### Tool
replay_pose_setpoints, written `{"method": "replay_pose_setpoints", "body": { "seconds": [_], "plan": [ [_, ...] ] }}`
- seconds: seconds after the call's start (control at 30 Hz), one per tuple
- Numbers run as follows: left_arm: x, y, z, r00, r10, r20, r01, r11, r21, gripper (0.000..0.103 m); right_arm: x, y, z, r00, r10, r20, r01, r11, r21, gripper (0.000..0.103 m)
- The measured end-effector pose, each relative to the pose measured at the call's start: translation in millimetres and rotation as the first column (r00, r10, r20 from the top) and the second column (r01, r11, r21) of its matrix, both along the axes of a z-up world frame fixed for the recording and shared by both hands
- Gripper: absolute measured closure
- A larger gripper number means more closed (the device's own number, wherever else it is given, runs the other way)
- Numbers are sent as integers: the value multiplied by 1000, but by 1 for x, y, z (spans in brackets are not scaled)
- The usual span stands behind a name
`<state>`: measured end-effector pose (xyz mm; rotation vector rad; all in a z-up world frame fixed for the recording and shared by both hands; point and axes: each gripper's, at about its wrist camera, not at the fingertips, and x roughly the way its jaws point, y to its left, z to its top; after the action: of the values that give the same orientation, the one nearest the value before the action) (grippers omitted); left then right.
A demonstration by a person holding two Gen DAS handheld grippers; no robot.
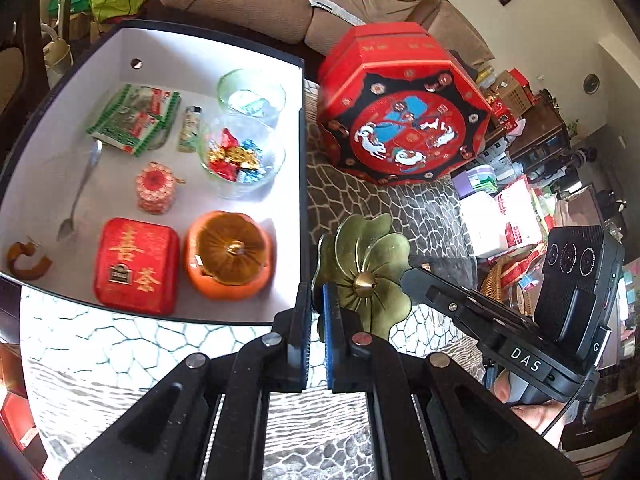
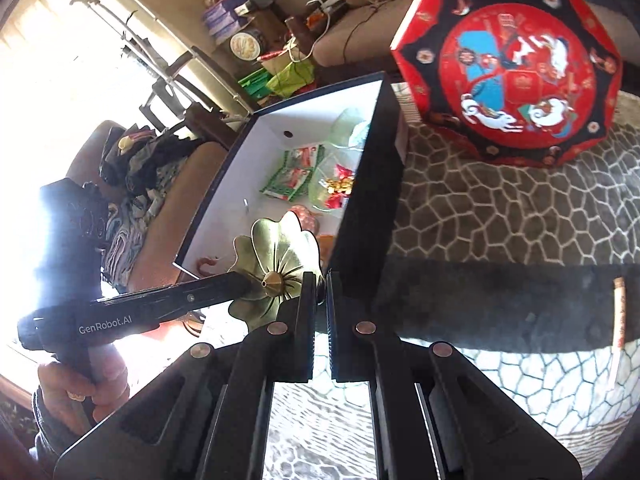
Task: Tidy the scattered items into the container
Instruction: 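Carry the gold flower dish into the white box and open the left tool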
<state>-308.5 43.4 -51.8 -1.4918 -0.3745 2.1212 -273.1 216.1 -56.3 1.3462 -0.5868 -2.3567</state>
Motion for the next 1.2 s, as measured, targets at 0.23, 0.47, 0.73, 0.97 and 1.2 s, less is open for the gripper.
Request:
{"method": "replay_pose_setpoints", "body": {
  "seconds": [0.23, 0.47, 0.73, 0.97, 1.2],
  "plan": [
    [-26, -51, -7, 998, 48, 42, -48, 999, -14, 99, -37, -49, -23, 998, 13, 63, -12, 1000, -12, 97],
    [-64, -84, -21, 991, 89, 104, -91, 996, 11, 99, -80, -75, -37, 994, 28, 102, -29, 1000, 3, 97],
    [-110, -92, -38, 986, 90, 137, -80, 994, -80, 99, -135, -100, -63, 984, 49, 171, -65, 994, 89, 96],
    [-134, -84, -66, 985, 65, 161, -36, 984, -174, 98, -158, -112, -90, 969, 52, 242, -96, 981, 171, 95],
    [-144, -71, -82, 991, 47, 128, -7, 955, -298, 97, -167, -132, -100, 961, 91, 263, -171, 939, 299, 95]
  ]
}}
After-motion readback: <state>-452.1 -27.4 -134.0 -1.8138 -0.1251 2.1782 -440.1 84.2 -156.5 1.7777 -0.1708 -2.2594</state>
